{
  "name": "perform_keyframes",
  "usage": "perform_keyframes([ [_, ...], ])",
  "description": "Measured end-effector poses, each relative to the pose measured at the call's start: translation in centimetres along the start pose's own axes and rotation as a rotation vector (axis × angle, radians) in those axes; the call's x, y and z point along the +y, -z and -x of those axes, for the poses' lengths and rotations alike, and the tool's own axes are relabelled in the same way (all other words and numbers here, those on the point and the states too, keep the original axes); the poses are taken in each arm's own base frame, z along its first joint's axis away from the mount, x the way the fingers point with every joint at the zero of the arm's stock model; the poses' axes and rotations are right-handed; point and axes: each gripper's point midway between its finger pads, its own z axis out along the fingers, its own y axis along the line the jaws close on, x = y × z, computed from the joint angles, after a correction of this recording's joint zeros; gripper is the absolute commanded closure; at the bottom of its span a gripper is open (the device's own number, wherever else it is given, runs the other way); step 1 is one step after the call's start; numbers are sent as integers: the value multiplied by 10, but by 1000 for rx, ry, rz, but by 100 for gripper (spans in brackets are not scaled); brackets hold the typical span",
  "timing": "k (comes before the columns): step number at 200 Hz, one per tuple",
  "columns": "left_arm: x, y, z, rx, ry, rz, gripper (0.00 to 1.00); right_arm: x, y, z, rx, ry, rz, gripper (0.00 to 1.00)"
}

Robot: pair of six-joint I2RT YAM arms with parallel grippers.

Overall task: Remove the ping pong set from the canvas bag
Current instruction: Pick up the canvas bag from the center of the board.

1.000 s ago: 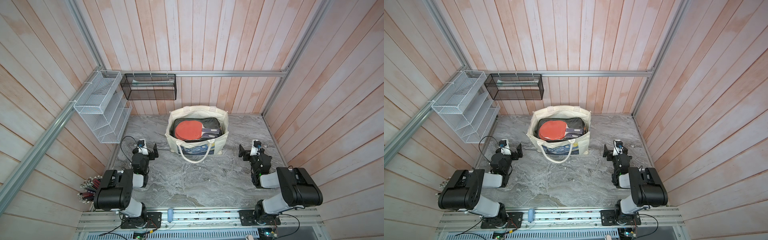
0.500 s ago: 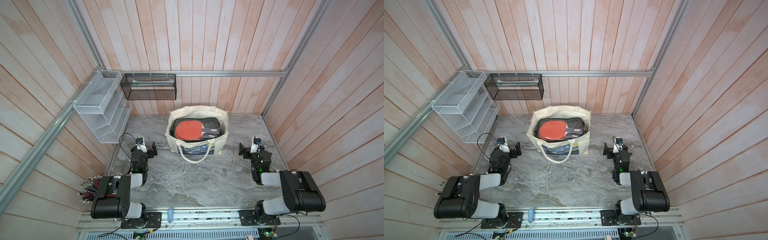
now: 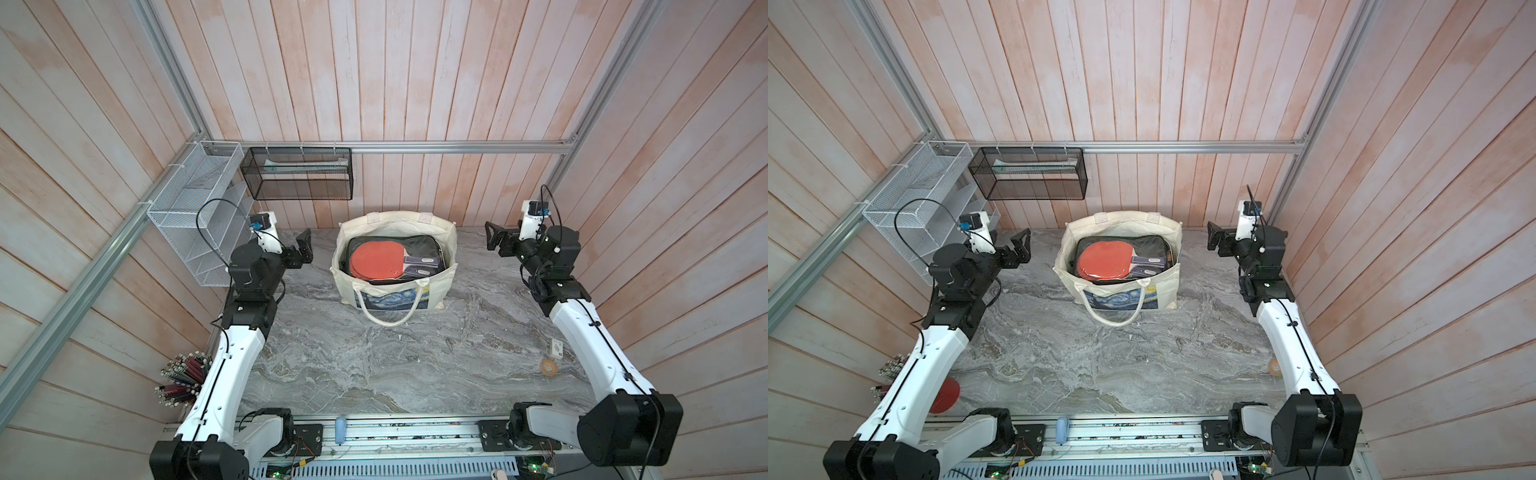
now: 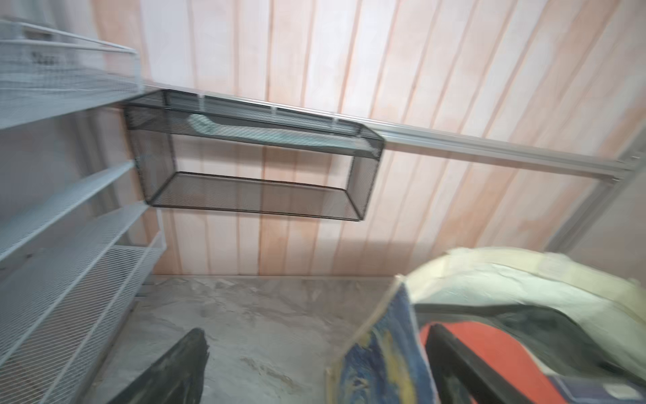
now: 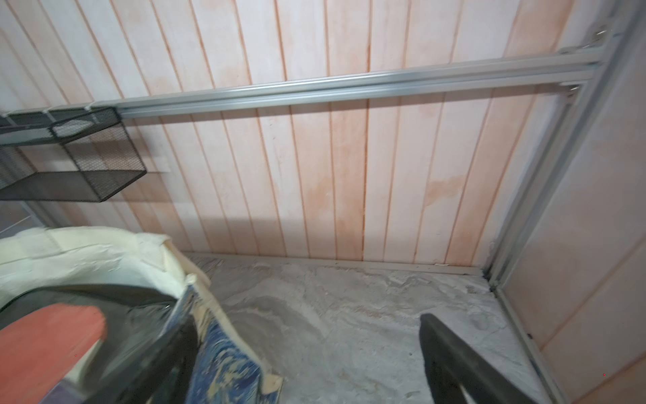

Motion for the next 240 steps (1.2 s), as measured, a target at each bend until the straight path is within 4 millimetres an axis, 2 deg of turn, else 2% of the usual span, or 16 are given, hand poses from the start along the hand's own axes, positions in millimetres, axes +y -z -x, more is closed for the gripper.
perform_keyframes([
  [21,-34,-6,12,61,10,-123,0,33,-1,4,55,-6,97,1],
  [34,-53,-13,3,123,22,-185,0,51,-2,6,80,-3,142,1],
  [60,-79,-31,-45,305,54,-256,0,69,-4,5,117,2,183,1],
  [87,-85,-48,-99,485,71,-245,3,75,-9,-5,164,7,197,1],
  [103,-81,-53,-122,561,76,-217,13,82,-12,-14,199,20,210,1],
  [117,-77,-54,-134,601,84,-193,27,90,-16,-21,227,37,223,1],
  [143,-76,-53,-135,615,88,-183,65,112,-22,-33,275,97,253,1],
  [164,-76,-56,-132,615,92,-180,85,124,-26,-38,299,146,261,1],
  [181,-77,-58,-131,616,83,-184,100,122,-31,-41,321,169,227,1],
  [222,-79,-59,-129,630,93,-188,100,97,-46,-44,376,186,79,0],
  [240,-81,-59,-127,636,92,-191,100,95,-55,-48,400,180,64,8],
])
